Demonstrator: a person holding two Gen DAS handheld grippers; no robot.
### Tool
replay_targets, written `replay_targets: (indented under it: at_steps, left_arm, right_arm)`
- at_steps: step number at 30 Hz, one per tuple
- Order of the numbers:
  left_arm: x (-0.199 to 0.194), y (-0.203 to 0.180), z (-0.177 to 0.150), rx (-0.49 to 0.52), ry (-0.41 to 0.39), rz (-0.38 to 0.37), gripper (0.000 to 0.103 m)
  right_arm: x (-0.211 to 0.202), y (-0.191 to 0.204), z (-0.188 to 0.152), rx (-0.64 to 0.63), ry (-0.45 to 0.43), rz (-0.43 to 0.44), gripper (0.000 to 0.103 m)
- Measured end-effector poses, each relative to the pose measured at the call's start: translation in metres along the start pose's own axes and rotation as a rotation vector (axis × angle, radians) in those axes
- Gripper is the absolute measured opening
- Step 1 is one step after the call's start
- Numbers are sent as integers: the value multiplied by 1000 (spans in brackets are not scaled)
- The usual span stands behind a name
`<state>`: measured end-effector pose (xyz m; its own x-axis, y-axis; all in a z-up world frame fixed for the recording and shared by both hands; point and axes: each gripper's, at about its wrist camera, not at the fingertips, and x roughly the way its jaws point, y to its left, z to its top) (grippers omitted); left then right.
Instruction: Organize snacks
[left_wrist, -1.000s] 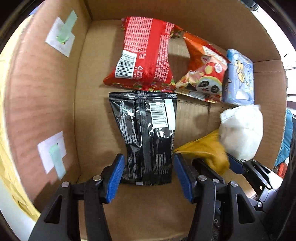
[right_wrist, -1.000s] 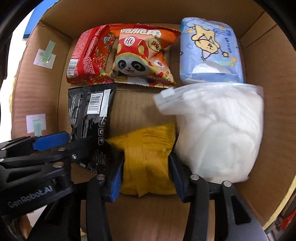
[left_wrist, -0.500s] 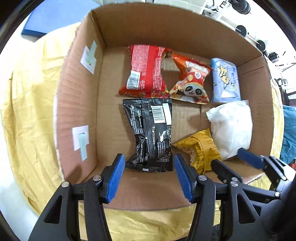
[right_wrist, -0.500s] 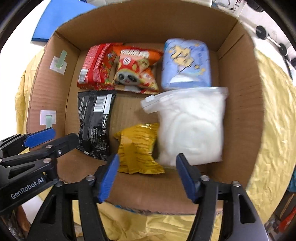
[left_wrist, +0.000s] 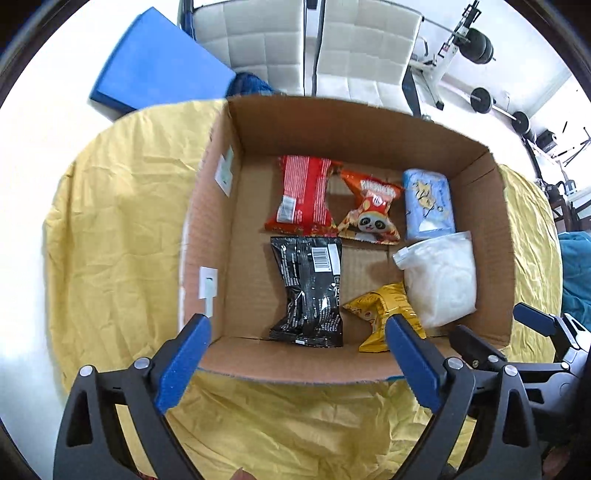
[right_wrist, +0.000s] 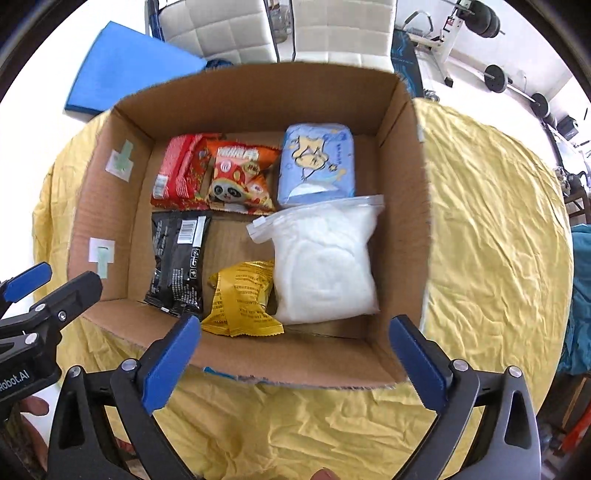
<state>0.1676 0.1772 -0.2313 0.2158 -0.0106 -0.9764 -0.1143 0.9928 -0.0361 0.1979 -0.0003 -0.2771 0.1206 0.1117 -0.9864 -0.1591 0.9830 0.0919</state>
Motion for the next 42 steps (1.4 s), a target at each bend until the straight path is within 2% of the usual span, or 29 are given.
replay_targets:
  at_steps: [10,16,22,31,40,42]
  left_arm:
    - [-91,-8,-25,-4,-155,-10,97]
    - [-146,-18,-46,14,-238,-23,97]
    - [-183,-27,-63,27,-277,-34,97]
    - [-217,-30,-78,16,-321,-55,97]
    - [-235,-30,-87,8,-345,-47,97]
    - [-237,-29,-88,4,-354,-54,103]
  right_arm:
    - [-106,-16,-38,41,-153,31,103]
    - [-170,-20,-68,25,-249,9,103]
    - [-217,-27,-89,41,-308,16,103]
    - [-265,-36,-108,69,-369,13,103]
    - [-284,-34,-119,63,-376,6,103]
    - [-284,-33,-120,59,-375,-1,103]
